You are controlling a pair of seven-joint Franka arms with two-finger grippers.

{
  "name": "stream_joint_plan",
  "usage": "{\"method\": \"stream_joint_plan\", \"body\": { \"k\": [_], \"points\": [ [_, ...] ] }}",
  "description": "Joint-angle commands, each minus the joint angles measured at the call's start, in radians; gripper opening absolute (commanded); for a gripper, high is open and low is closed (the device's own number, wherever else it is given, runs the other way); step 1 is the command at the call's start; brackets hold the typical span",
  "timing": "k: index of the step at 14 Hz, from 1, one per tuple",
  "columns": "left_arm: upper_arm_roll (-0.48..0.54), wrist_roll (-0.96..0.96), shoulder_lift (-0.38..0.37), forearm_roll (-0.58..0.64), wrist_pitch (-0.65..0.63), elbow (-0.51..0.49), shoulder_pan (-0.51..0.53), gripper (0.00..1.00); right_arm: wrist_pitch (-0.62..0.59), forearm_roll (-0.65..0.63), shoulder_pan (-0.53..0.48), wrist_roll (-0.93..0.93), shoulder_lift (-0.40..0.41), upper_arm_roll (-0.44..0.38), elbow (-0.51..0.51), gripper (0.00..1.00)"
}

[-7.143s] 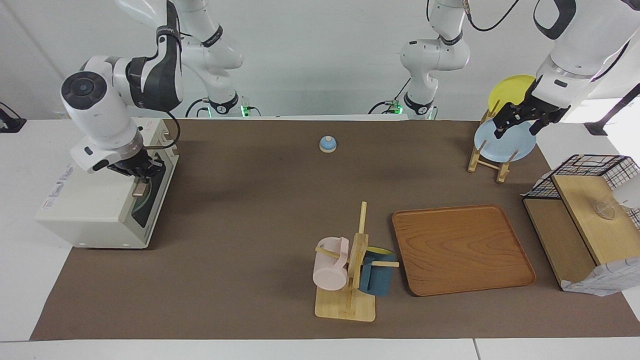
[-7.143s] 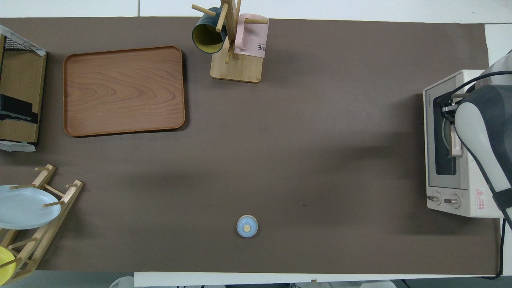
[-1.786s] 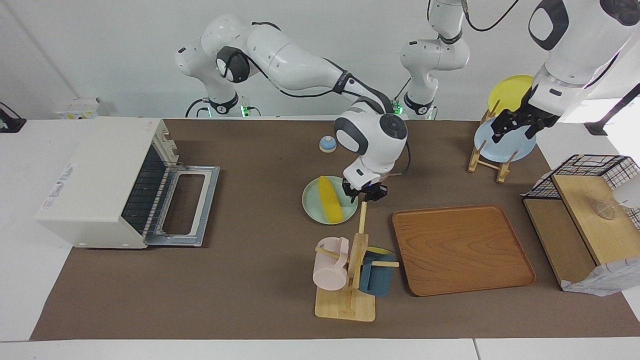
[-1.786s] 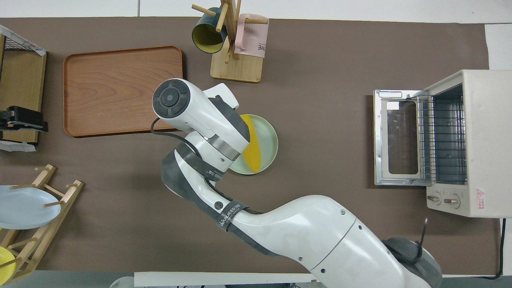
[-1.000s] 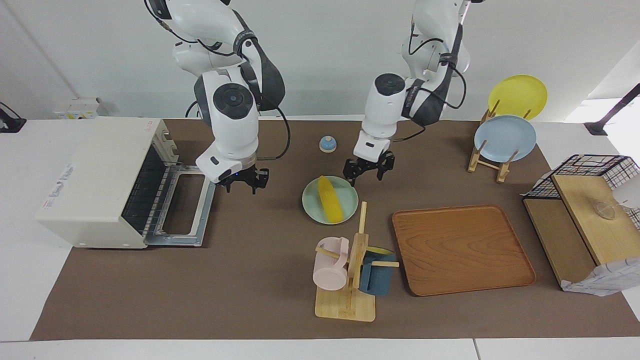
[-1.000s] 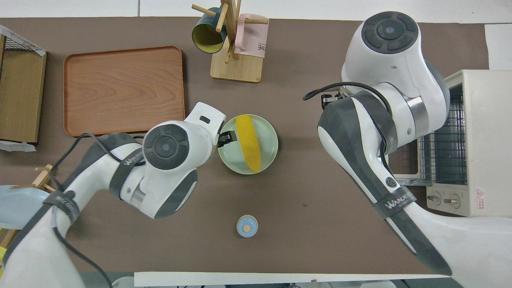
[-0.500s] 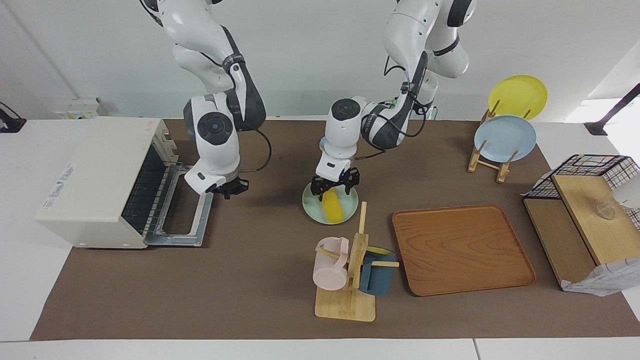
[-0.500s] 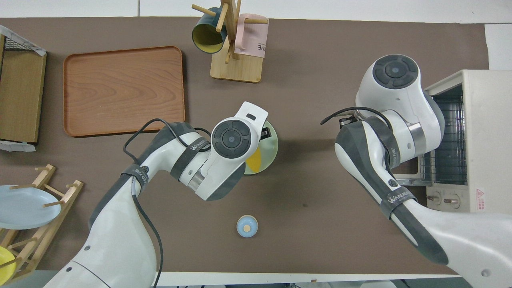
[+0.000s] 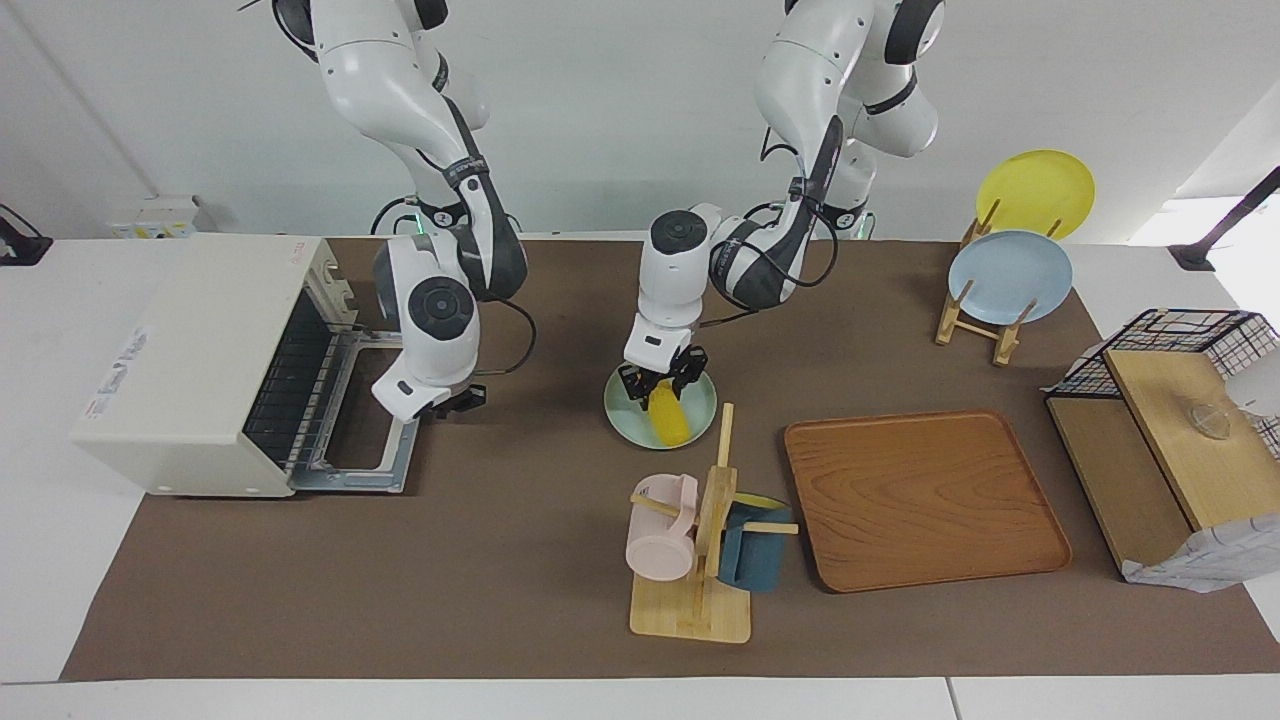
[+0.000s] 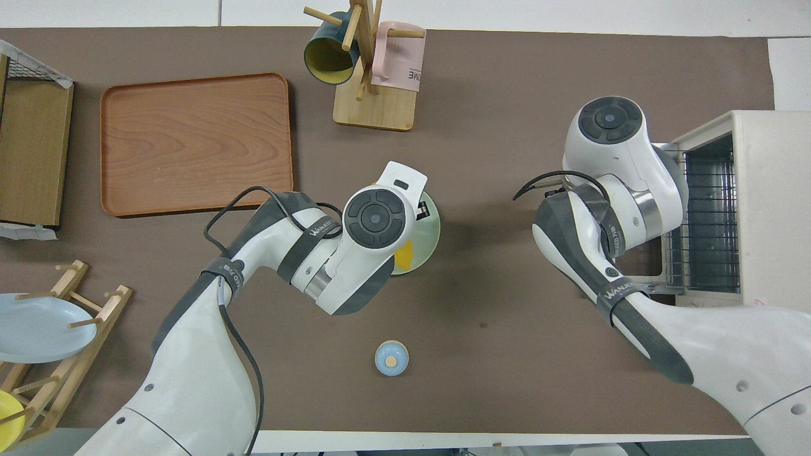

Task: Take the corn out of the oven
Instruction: 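Grasp the yellow corn with the left gripper and lift it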

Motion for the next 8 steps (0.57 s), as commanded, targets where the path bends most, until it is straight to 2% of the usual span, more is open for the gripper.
{"method": "stream_joint_plan", "body": {
  "k": [1,2,4,6,8],
  "points": [
    [0.015,0.194,-0.131,0.008,-0.15,-0.009,0.118,0.0,0.033,-0.02,-0.02,-0.013,0.0,0.013,-0.033,0.01],
    [0.016,0.275,-0.146,0.008,-0.187,-0.009,0.184,0.0,0.031,-0.02,-0.02,-0.012,0.0,0.013,-0.033,0.01],
    [0.015,0.476,-0.135,0.006,-0.178,-0.006,0.326,0.0,0.031,-0.021,-0.02,-0.013,0.0,0.013,-0.036,0.01],
    [0.018,0.613,-0.117,0.008,-0.157,0.005,0.399,0.0,-0.009,-0.105,-0.017,-0.024,0.0,0.013,-0.025,0.01],
    [0.018,0.643,-0.014,0.013,-0.03,0.087,0.494,0.0,-0.099,-0.162,-0.011,-0.05,0.0,0.015,0.022,0.01]
  ]
}}
